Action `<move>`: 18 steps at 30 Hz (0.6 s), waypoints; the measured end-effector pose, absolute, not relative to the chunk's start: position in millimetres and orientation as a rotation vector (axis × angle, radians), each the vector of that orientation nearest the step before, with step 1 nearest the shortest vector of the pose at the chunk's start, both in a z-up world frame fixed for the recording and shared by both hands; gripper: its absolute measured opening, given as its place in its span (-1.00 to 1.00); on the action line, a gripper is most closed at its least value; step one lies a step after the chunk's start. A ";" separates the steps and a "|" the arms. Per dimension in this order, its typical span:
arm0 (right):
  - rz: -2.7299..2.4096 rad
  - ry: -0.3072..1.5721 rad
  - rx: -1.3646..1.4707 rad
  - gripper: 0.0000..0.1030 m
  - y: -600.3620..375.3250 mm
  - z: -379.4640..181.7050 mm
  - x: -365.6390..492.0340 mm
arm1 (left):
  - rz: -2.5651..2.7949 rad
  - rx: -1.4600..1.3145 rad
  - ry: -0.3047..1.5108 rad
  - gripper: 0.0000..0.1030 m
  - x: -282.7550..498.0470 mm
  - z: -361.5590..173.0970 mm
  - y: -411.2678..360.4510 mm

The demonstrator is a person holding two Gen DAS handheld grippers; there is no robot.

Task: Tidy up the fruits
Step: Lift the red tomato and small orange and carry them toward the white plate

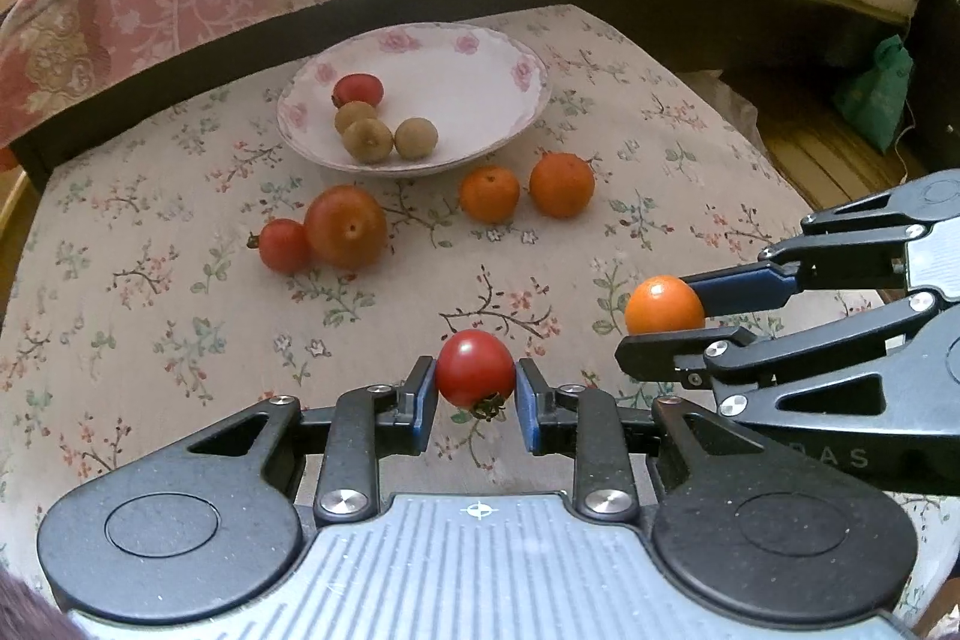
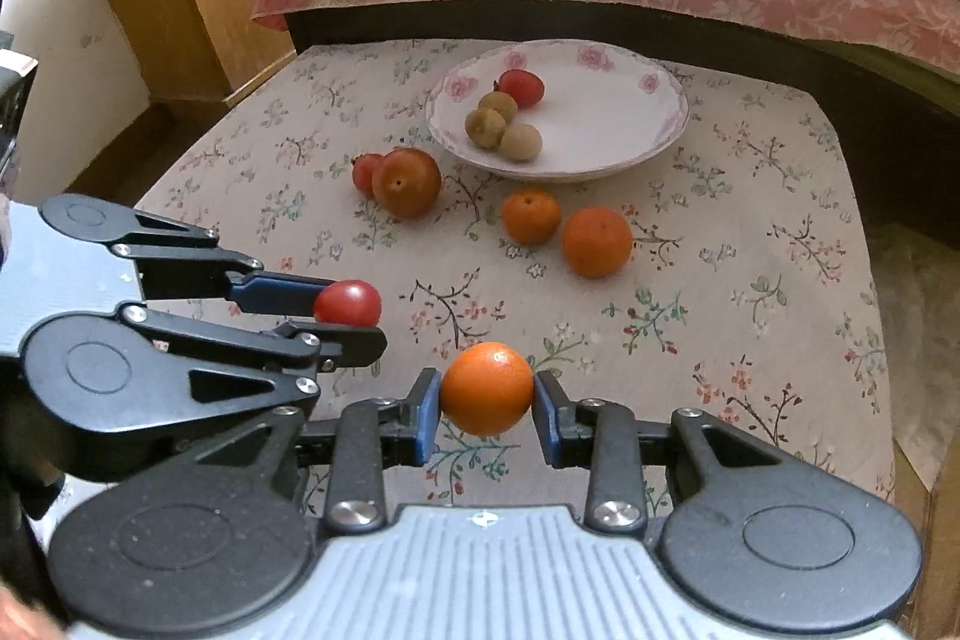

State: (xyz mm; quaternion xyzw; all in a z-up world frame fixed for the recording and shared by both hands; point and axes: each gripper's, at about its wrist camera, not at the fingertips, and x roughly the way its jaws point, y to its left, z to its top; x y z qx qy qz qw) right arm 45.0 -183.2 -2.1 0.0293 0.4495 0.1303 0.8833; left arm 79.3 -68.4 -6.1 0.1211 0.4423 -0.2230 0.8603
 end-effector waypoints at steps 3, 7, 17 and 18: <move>0.265 0.927 0.065 -0.34 -183.8 0.6 47.4 | -0.464 0.249 0.919 -0.32 81.4 -3.2 -68.1; 0.252 0.909 0.068 -0.34 -186.0 5.8 54.9 | -0.458 0.248 0.901 -0.34 88.6 2.0 -70.1; 0.215 0.845 0.074 -0.34 -196.3 25.3 88.2 | -0.438 0.238 0.838 -0.35 122.3 21.9 -76.2; 0.215 0.839 0.073 -0.34 -197.4 26.3 92.6 | -0.436 0.237 0.833 -0.35 126.8 23.3 -76.7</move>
